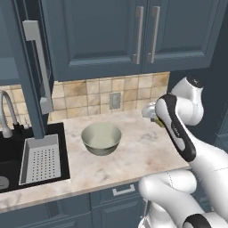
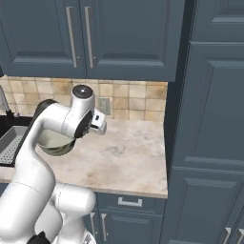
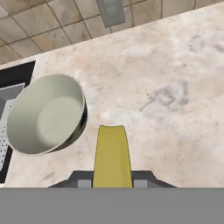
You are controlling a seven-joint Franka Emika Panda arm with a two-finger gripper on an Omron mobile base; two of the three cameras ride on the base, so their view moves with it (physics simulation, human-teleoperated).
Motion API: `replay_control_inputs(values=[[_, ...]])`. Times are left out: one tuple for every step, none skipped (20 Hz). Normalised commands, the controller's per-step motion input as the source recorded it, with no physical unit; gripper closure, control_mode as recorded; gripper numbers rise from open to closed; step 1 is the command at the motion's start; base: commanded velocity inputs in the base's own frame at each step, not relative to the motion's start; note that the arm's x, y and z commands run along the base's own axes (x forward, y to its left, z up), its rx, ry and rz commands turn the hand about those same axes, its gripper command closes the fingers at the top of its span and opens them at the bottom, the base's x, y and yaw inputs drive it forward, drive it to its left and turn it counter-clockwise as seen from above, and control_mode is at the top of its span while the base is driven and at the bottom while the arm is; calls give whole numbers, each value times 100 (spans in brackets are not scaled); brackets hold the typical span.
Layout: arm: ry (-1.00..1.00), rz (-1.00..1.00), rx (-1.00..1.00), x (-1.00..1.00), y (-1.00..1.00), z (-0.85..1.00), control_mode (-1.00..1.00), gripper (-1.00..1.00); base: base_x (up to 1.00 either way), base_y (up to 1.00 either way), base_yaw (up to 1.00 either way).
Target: Pick the egg and butter from the fridge and place them by the bowl for mixing.
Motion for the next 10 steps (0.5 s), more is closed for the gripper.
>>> replay_control_inputs(values=[[5, 0, 0, 73, 0, -51, -100, 100, 0, 0, 0], [3, 0, 0, 72, 0, -49, -100, 100, 0, 0, 0], [3, 0, 0, 70, 0, -50, -100, 100, 0, 0, 0], [5, 0, 0, 71, 0, -49, -100, 100, 0, 0, 0], [6, 0, 0, 69, 0, -51, -100, 100, 0, 0, 0], [6, 0, 0, 68, 0, -50, -100, 100, 0, 0, 0], [6, 0, 0, 68, 0, -50, -100, 100, 0, 0, 0], [5, 0, 0, 66, 0, -49, -100, 100, 0, 0, 0], [7, 0, 0, 65, 0, -50, -100, 100, 0, 0, 0], [9, 0, 0, 62, 3, -50, -100, 100, 0, 0, 0]])
